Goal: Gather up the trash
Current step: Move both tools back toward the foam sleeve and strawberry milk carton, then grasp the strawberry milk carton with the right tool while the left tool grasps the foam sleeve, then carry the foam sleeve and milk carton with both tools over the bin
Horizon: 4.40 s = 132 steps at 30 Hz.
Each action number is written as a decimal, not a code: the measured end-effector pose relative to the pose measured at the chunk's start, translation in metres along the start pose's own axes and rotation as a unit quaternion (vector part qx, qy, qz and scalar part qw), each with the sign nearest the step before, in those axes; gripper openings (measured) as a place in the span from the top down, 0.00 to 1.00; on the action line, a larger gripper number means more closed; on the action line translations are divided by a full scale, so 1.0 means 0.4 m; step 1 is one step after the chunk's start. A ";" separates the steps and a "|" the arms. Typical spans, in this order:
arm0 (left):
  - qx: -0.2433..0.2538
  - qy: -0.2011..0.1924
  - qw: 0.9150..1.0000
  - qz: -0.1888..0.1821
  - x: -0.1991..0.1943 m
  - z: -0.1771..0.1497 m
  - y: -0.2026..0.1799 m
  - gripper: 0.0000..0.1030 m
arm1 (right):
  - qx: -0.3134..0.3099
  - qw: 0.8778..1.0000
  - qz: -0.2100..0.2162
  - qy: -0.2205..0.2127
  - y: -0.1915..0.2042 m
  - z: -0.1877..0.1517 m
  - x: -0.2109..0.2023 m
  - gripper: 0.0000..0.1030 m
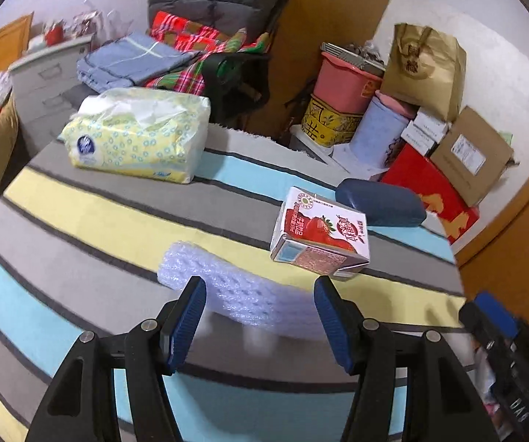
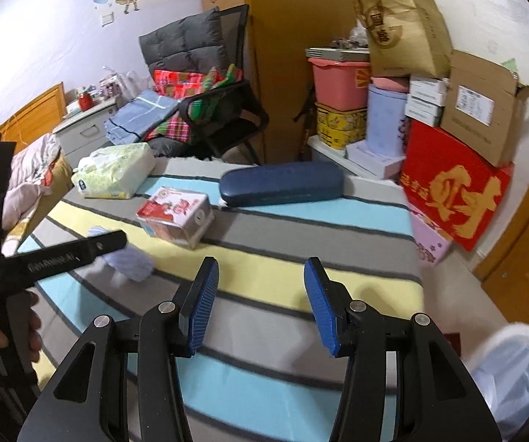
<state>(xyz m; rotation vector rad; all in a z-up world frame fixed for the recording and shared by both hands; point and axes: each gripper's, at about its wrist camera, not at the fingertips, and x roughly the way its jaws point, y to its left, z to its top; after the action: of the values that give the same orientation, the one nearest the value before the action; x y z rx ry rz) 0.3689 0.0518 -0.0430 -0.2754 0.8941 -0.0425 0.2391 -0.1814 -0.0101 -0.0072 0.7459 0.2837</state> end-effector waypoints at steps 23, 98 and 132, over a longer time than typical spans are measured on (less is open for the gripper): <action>-0.010 0.030 0.999 -0.023 -0.044 0.010 0.196 0.42 | -0.083 0.985 0.143 0.041 0.121 0.123 0.181 0.41; 0.072 0.042 0.982 -0.168 -0.157 -0.082 -0.116 0.84 | -0.001 1.000 0.015 -0.009 -0.005 -0.058 -0.103 0.63; 0.249 0.041 0.941 -0.226 -0.285 -0.362 -0.688 0.83 | 0.106 0.979 -0.172 -0.006 -0.313 -0.245 -0.378 0.62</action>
<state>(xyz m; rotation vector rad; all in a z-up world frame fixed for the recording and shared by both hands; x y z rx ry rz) 0.2067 -0.2280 0.0281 0.0028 0.8579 -0.7028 0.1001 -0.3502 0.0074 0.0668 0.7458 -0.1255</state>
